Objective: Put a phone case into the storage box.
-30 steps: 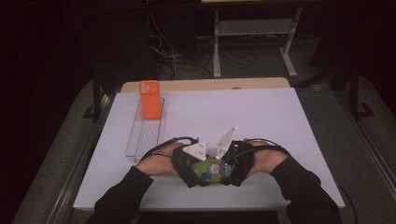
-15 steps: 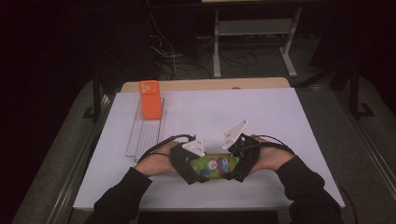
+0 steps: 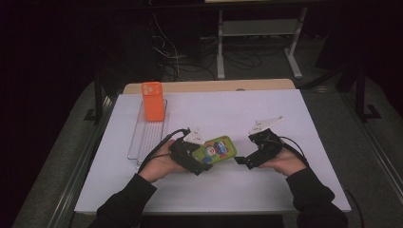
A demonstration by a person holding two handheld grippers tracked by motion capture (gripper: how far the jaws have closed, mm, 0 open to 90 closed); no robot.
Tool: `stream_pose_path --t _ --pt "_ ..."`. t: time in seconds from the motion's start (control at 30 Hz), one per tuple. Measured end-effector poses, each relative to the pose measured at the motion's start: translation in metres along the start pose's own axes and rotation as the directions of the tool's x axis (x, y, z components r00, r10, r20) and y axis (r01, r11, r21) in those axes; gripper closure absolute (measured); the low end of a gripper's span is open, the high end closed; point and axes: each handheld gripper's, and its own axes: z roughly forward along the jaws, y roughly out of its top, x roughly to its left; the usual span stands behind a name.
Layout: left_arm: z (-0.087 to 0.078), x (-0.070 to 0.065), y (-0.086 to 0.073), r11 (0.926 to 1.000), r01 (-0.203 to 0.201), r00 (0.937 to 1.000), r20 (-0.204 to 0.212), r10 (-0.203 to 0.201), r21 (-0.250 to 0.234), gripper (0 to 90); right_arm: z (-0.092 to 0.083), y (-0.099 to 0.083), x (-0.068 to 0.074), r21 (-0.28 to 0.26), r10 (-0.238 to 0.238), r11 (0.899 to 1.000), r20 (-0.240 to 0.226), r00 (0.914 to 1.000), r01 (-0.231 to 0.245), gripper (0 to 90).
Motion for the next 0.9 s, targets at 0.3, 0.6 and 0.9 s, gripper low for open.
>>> stream_pose_path --t 0.3,0.6,0.9 --pt "0.000 0.003 -0.001 0.9956 0.093 0.9927 -0.078 -0.092 0.008 15.3 0.009 -0.017 0.005 -0.056 0.107 0.993 0.074 0.9915 -0.103 0.0" --pt "0.000 0.005 -0.002 0.9902 0.139 0.9866 -0.087 -0.138 0.008 15.3 0.023 -0.022 0.015 -0.091 0.115 0.990 0.114 0.9868 -0.105 0.0" --pt "0.001 0.007 -0.003 0.9871 0.160 0.9842 -0.079 -0.158 0.011 15.3 0.027 -0.019 0.023 -0.077 0.008 0.997 0.195 0.9808 0.007 0.0"
